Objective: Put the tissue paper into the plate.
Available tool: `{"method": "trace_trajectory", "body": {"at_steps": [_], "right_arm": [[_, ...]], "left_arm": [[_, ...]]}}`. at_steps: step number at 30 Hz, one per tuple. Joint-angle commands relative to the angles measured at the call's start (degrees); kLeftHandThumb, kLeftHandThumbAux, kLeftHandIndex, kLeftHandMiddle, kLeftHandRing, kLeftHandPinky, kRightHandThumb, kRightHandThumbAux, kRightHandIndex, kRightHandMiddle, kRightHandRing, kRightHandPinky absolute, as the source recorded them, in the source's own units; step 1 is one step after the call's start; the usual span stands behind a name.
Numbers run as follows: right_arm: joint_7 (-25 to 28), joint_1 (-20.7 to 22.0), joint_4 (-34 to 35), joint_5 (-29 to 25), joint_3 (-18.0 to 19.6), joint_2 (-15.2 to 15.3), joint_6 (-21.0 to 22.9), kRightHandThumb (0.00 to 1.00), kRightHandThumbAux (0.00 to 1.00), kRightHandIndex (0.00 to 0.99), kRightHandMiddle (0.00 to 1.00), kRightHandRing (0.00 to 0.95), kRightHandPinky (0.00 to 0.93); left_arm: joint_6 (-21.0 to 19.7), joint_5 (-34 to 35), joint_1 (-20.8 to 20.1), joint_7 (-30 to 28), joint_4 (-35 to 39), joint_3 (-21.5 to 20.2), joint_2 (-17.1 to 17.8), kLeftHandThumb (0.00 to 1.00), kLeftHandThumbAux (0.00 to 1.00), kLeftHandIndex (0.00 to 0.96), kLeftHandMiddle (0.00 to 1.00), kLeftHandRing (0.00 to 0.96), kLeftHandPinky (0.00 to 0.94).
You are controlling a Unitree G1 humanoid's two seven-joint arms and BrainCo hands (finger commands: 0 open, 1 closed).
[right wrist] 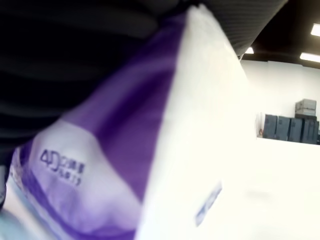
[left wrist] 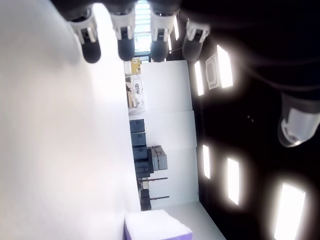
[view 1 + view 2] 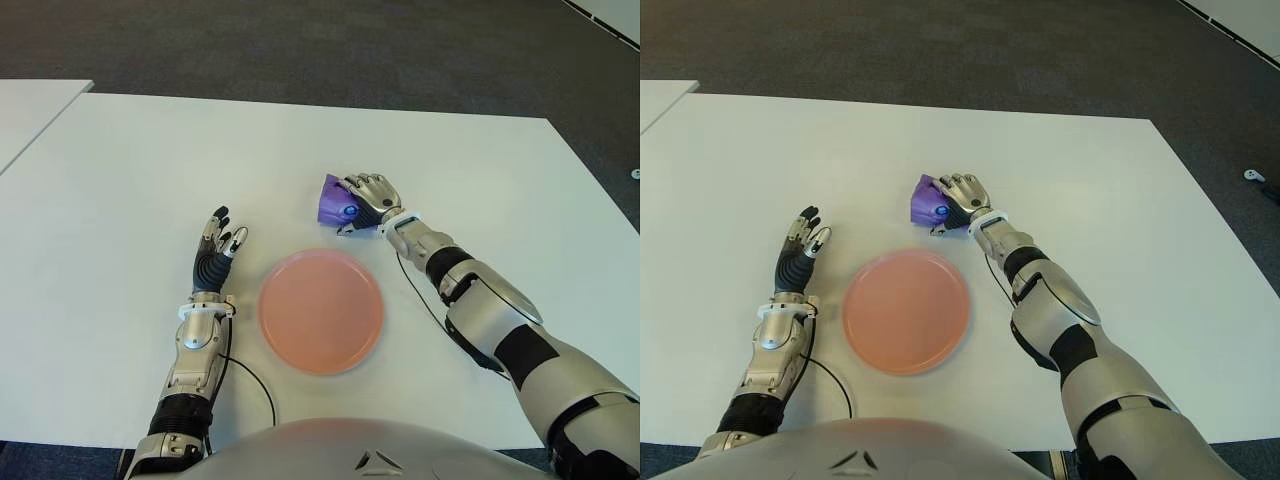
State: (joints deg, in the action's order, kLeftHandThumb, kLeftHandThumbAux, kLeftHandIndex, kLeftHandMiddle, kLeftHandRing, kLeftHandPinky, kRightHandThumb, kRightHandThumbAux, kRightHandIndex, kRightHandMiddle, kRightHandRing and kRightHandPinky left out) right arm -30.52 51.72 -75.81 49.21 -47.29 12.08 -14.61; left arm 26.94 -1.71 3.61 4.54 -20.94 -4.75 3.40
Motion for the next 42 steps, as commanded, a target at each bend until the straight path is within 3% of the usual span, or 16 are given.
{"method": "trace_trajectory", "body": {"at_steps": [1,10,19,42], "right_arm": [[3.1,-11.1,-3.7,1.4,-1.3,-2.2,1.0,0.843,0.667,0.392,0.513,0.664,0.638],[1.3,-11.1,-3.3,0.1,1.0,-2.3,-0.8,0.852,0.68,0.392,0.528,0.782,0.75],[1.8,-11.3,-3.2,-0.6,2.3,-2.3,-2.2,0.854,0.68,0.394,0.533,0.822,0.795],[3.7,-11.5,-3.3,-0.8,3.1,-2.1,-3.8,0.854,0.679,0.395,0.535,0.843,0.794]], "left_arm": [[-1.2,0.1,1.1,-0.3,-0.6,-0.2,-0.1,0.362,0.399,0.0,0.0,0.0,0.0],[-1.2,0.1,1.1,-0.2,-0.4,-0.4,-0.2,0.362,0.393,0.0,0.0,0.0,0.0],[-1.5,0.3,0.9,0.0,-0.5,-0.7,-0.4,0.364,0.407,0.0,0.0,0.0,0.0],[-1.2,0.3,0.7,-0.2,-1.0,-0.8,-0.4,0.366,0.434,0.0,0.0,0.0,0.0]]}}
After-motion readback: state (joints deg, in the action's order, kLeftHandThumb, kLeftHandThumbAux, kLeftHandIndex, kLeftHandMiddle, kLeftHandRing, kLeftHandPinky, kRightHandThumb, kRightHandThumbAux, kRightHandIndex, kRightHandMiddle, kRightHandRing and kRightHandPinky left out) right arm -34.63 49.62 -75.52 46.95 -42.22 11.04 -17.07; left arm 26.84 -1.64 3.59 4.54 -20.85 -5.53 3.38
